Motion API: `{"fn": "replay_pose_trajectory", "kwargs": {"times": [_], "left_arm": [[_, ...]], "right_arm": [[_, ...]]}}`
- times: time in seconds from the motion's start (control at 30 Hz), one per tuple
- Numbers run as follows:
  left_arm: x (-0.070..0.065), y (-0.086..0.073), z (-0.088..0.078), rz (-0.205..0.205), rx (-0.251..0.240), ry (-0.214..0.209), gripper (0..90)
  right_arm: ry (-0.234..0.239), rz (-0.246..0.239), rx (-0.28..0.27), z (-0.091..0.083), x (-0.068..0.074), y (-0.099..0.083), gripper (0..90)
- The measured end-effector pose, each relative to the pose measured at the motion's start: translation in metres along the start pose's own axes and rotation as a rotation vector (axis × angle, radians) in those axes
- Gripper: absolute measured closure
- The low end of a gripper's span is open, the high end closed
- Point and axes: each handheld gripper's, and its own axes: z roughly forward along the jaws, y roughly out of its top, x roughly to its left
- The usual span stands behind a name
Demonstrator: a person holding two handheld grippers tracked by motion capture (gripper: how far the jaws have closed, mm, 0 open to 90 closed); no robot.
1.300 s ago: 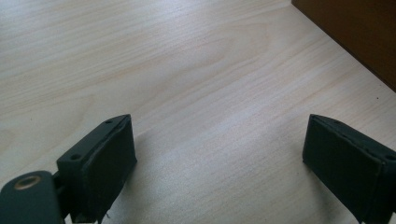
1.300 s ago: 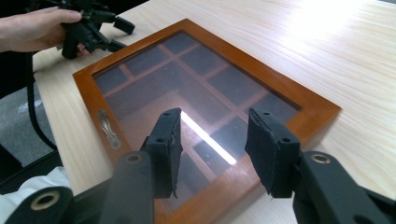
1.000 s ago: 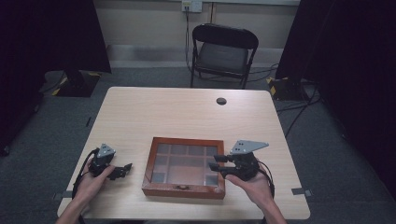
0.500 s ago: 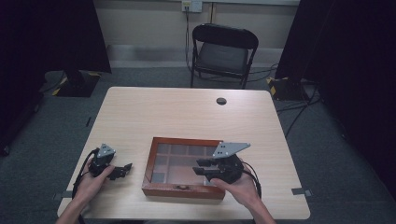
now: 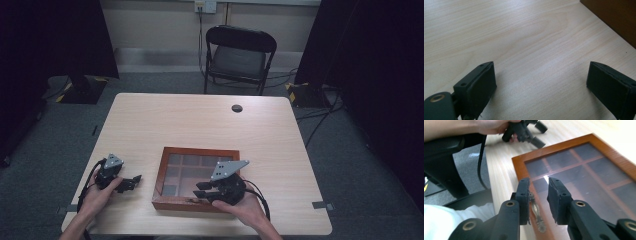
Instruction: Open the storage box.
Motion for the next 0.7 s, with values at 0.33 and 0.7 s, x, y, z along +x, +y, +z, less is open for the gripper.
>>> {"fn": "replay_pose_trajectory", "kwargs": {"times": [0.33, 0.7], "left_arm": [[0.0, 0.0, 0.0, 0.0, 0.0, 0.0, 7.8], [0.0, 0.0, 0.0, -0.002, 0.0, 0.0, 7.7]], "right_arm": [[0.038, -0.008, 0.058, 0.019, 0.004, -0.01, 75.7], [0.045, -0.007, 0.089, 0.029, -0.008, -0.019, 78.0]]}}
